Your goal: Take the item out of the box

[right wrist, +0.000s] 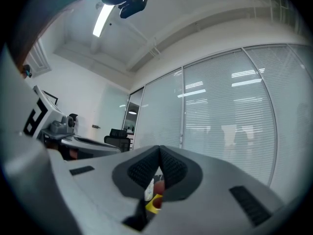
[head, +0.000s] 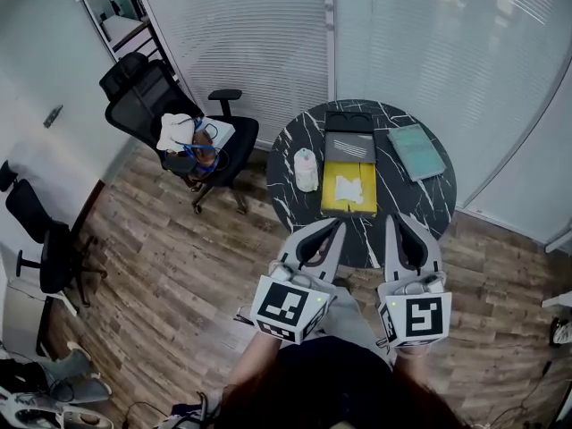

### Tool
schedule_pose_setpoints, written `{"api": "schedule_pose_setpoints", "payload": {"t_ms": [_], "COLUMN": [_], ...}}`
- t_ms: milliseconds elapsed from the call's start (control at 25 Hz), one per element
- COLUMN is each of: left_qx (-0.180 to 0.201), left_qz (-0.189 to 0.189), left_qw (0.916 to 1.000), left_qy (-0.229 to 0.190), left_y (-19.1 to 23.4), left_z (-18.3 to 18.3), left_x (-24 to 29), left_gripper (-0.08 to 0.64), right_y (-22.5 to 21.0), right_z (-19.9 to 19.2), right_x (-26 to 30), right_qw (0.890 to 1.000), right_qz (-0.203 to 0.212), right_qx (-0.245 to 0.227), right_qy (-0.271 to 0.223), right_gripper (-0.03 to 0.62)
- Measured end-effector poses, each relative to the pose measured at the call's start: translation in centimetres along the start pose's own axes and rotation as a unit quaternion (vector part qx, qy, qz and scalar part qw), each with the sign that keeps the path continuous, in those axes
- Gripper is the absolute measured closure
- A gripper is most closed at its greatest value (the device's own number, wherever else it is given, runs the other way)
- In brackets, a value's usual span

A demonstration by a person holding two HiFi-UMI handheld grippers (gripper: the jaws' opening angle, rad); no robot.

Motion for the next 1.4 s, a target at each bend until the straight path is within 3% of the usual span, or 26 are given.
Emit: {"api": "schedule_pose_setpoints", "payload": {"t_ms": [400, 1400], "left_qx": [-0.003, 0.0], "left_qz": [0.004, 0.043], "left_qw": [1.0, 0.9991], "left_qy": [0.001, 0.0], "left_y": [2.6, 8.4], "left_z": [0.7, 1.7], "left_x": [4.6, 13.0], "left_gripper": [0.534, 0.534], "right_y": [-2.4, -4.1], "right_z": [-1.8, -10.4], "right_x": [4.7, 16.0], "right_qw": [0.999, 0.988], "right_qz": [0.022, 0.118], "right_qx": [0.022, -0.004], "right_qy": [0.014, 0.1], "right_gripper": [0.568, 0.568]}}
Point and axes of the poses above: the fingertips, and each gripper's own axes: x forward along the fingers, y to its left, z out of its top, the point moved 1 cm from there along -x, backward along the fingers, and after that the axes turned 8 degrees about -x, right-handed, at the moved point
